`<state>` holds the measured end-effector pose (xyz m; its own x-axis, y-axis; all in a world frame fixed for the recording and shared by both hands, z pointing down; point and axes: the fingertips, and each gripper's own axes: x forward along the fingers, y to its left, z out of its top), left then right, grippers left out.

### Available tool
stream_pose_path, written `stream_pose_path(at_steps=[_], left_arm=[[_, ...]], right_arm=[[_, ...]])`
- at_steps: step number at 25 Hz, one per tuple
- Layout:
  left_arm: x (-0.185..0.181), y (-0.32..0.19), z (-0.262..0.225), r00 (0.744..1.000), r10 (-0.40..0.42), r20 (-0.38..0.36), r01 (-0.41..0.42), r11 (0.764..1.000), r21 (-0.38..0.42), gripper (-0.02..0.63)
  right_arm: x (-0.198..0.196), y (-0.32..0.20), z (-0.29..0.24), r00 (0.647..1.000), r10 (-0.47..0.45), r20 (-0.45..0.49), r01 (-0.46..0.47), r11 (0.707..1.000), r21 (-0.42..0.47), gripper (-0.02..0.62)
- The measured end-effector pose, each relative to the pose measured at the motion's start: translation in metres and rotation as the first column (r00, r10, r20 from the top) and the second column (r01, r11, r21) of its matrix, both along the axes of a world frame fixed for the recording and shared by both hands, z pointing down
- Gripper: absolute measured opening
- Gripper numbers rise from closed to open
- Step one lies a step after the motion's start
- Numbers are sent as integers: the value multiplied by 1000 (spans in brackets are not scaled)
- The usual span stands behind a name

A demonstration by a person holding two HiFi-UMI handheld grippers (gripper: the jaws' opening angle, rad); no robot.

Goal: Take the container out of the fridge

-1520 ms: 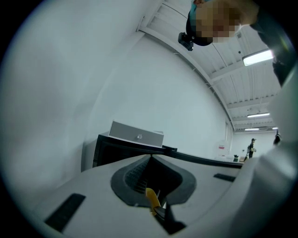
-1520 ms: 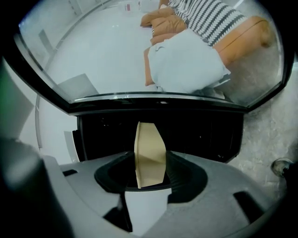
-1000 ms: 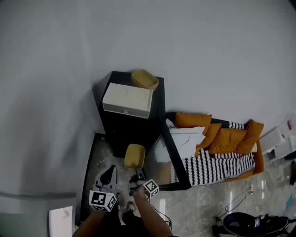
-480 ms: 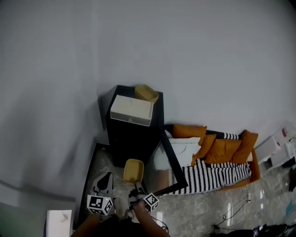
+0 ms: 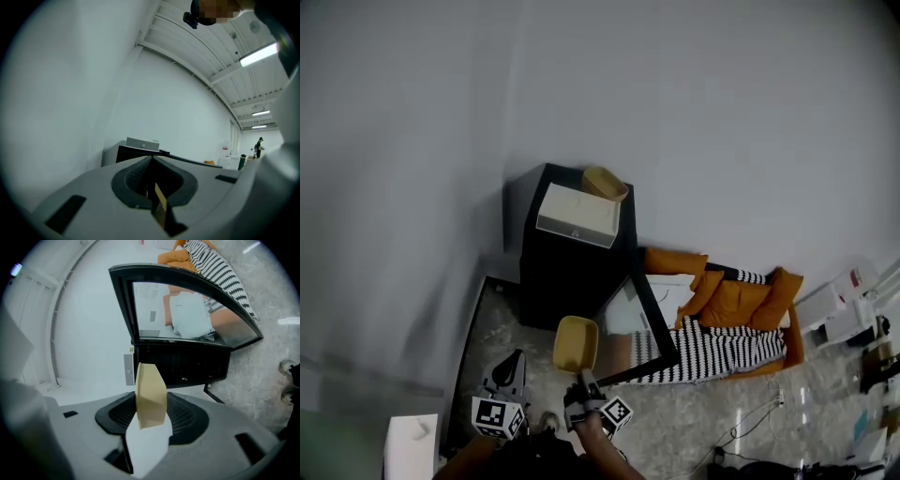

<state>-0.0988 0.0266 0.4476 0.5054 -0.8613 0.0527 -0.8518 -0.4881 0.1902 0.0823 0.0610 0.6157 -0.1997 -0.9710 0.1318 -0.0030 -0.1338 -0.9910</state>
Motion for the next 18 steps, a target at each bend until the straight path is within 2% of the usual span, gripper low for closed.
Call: stream_pose_path(at_steps=[7,18], left_arm=[[-13,18,-6,1000,-9,-4,9,1000,-20,5],[-1,26,1,999,-35,4,35,999,-4,5]], right_arm=[[-12,27,-44,1000,-28,-4,28,999,32,187],[-2,45,-66,998,-58,24,57,997,42,189]])
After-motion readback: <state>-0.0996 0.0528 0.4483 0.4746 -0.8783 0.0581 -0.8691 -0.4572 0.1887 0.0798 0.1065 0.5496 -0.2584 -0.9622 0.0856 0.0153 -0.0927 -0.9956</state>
